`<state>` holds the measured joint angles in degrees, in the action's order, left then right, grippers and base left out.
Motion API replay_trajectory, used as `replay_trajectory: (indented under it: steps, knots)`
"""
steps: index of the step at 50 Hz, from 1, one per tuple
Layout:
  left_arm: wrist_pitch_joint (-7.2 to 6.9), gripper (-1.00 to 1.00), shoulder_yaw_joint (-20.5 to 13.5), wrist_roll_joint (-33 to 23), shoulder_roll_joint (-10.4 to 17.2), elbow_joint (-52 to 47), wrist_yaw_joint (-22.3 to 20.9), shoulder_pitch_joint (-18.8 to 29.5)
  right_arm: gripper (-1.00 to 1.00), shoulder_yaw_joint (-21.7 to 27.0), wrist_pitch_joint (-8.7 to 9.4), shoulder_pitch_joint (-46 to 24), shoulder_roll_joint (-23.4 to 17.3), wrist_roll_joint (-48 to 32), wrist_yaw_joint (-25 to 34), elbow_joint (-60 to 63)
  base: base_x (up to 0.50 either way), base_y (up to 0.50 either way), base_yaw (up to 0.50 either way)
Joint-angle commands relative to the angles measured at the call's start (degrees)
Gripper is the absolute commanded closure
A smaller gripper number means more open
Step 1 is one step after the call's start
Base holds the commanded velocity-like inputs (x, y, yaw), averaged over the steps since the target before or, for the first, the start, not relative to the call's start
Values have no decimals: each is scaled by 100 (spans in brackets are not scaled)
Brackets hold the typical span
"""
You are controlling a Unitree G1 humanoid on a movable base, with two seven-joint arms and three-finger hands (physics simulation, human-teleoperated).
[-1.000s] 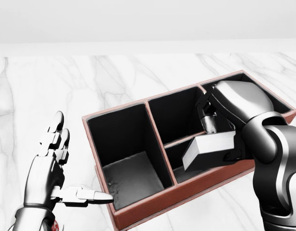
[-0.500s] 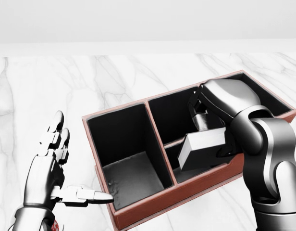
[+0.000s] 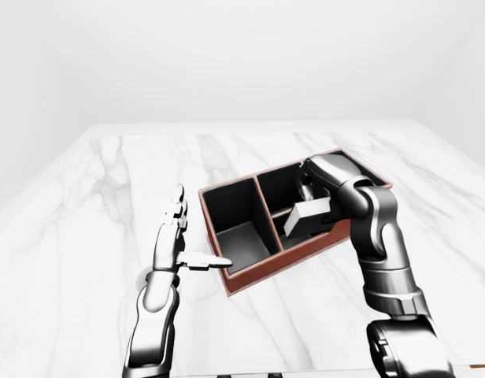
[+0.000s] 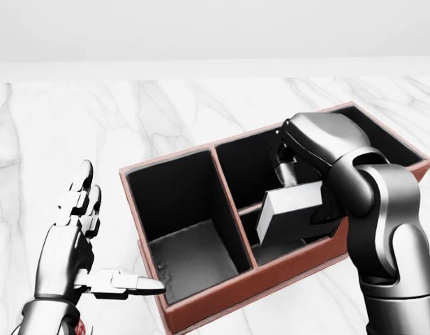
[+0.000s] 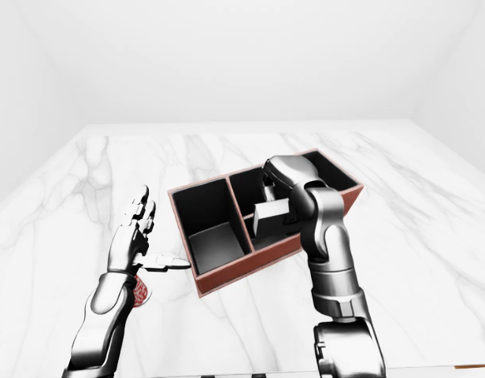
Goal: Pick up the book and place it in the back compartment of the caddy.
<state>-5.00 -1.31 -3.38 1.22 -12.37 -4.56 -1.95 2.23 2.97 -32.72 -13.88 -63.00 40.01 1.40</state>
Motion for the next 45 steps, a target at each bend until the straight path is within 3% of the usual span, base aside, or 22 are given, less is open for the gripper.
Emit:
replay_trajectory:
  steps: [1,11,45]
  knots:
    - [0,-100,4,-5,-2,24,4,-2,100,37,-159,-131,-11,-126,-24,-263,0,0,0]
    - [0,-100,9,-18,-3,9,9,-6,100,27,-206,-276,-35,-45,-403,-731,0,0,0]
    - [0,-100,13,-30,-4,-3,9,-19,100,-31,-180,-390,1,2,-731,-1012,0,0,0]
